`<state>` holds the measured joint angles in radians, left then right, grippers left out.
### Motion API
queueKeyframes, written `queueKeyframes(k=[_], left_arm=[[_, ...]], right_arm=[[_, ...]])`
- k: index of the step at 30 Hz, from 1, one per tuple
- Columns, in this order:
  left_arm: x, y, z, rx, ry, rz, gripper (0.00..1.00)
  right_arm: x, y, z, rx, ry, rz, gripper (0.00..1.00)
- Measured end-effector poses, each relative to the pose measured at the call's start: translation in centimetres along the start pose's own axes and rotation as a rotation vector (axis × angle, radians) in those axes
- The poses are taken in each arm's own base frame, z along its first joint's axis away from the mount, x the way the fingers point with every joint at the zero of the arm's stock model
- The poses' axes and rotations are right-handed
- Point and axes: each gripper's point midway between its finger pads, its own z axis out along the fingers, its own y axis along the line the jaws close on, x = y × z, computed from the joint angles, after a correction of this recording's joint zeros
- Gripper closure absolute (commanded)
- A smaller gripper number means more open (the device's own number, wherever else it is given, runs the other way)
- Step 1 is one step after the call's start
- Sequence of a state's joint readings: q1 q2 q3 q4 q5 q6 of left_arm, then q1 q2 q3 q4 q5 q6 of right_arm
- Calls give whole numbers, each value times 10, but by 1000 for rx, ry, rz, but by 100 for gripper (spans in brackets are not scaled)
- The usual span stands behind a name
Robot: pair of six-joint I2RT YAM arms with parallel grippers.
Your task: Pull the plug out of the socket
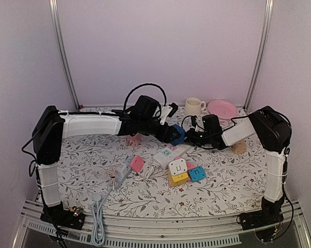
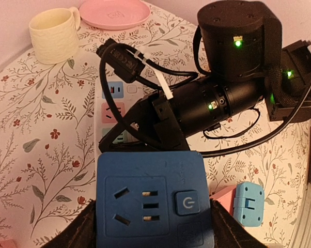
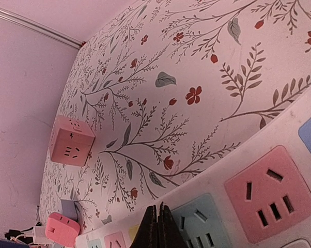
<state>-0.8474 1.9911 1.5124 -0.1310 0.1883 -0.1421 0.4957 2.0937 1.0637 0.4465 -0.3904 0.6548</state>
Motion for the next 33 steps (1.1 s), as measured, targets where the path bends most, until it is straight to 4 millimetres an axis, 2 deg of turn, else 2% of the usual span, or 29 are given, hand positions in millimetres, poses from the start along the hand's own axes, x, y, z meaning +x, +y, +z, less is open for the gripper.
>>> queueKeyframes(k=[4,8,11,17,20,22,26,27,29,33], left_arm=[[-3,12,-9,10,-35,-57,100],[-3,42,-29,-44,-73,-131,100],[-2,69,-56,-112,-111,-197,100],[5,125,-125,-260,-235,-371,100],[24,154,-153,-330,-270,-459,100],[44,170,-162,-362,-272,-517,100],[98,198,-173,-396,-241,-659,100],[110,202,-174,-400,-230,-688,100],[131,209,-178,-403,-216,-743,99],[148,213,-177,-367,-217,-810,93]], right_arm=[[0,0,-1,-2,4,1,96],[1,0,-4,5,15,4,96],[2,0,-7,19,30,3,96],[0,3,-13,62,69,-13,93],[-3,2,-19,105,87,-26,90],[-4,0,-24,145,95,-39,89],[-9,5,-35,201,97,-75,82],[-10,8,-39,212,93,-86,82],[-12,16,-46,227,86,-111,75],[-15,36,-59,239,66,-159,71]])
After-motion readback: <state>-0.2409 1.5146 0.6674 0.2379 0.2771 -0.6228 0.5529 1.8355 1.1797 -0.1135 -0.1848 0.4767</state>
